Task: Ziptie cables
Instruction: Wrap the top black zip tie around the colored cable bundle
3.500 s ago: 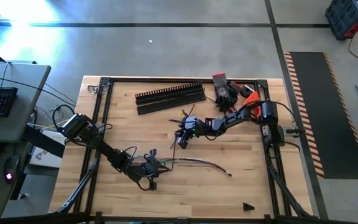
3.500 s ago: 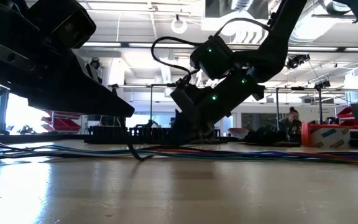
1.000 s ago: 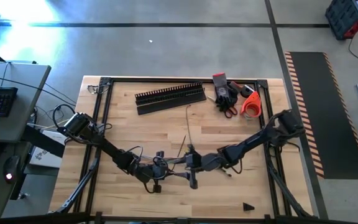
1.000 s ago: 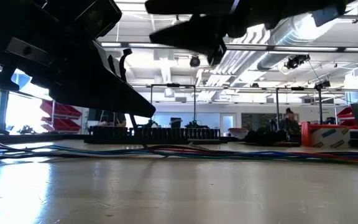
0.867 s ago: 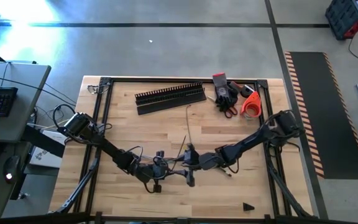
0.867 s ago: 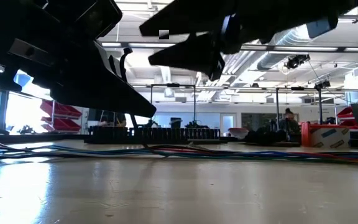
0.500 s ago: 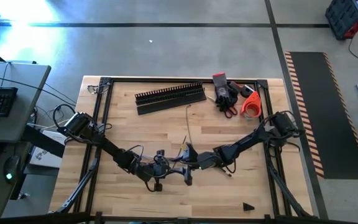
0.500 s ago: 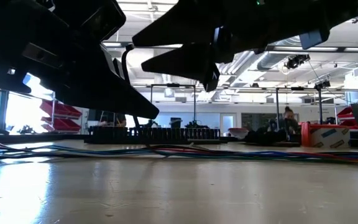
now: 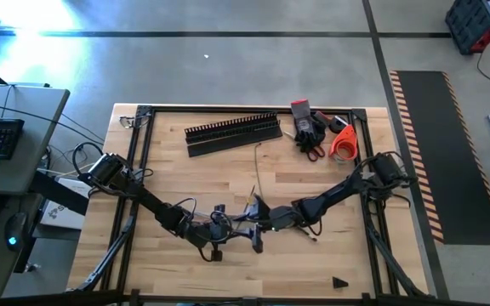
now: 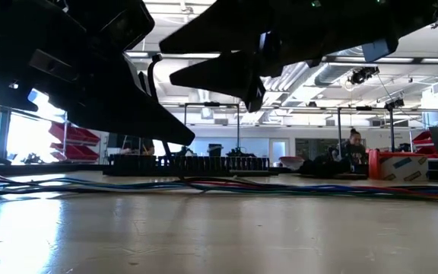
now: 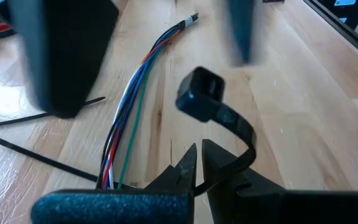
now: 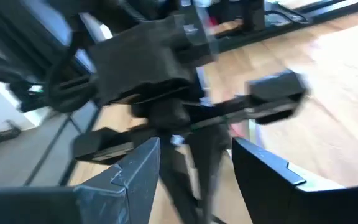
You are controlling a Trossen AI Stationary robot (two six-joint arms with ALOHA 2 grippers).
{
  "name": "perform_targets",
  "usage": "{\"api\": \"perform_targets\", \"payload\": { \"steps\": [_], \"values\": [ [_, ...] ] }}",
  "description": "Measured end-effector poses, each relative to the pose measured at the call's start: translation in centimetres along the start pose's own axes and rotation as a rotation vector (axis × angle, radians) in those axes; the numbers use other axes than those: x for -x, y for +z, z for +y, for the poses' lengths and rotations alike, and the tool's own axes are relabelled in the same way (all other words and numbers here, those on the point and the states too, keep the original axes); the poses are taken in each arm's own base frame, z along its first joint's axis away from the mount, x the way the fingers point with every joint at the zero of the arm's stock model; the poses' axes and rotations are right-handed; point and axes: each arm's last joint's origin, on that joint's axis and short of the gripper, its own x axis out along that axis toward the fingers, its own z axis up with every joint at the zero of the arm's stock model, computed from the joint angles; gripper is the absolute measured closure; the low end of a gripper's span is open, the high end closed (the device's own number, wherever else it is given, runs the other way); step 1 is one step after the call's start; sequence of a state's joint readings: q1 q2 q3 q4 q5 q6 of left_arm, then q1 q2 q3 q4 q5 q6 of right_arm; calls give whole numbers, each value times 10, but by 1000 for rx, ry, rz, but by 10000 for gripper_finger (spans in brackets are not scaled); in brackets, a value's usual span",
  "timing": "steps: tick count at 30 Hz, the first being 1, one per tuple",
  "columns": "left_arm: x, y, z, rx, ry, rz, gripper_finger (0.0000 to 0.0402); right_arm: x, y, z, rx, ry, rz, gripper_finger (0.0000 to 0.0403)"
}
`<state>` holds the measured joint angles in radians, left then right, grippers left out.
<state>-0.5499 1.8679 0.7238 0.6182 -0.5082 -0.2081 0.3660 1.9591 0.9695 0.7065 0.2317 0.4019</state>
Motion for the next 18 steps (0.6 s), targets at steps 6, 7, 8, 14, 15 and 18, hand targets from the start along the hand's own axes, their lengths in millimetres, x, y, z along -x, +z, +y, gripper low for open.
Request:
{"api": "perform_targets", "payload": {
  "steps": [6, 7, 8, 14, 15, 18],
  "values": [
    [0, -2, 0, -3, 3, 12, 402, -23, -3, 6, 75, 29, 48, 219],
    [1, -3, 0, 1, 1, 18, 402, -25, -3, 7, 88, 18, 59, 219],
    [1, -3, 0, 4, 1, 23, 402, -27, -2, 8, 101, 5, 72, 221],
    [1, -5, 0, 11, 3, 37, 402, -28, -3, 12, 132, -7, 94, 271],
    [1, -5, 0, 11, 3, 37, 402, -27, -3, 13, 141, -7, 93, 286],
    [1, -5, -1, 22, 4, 42, 402, -26, -6, 19, 183, -29, 84, 343]
  ]
}}
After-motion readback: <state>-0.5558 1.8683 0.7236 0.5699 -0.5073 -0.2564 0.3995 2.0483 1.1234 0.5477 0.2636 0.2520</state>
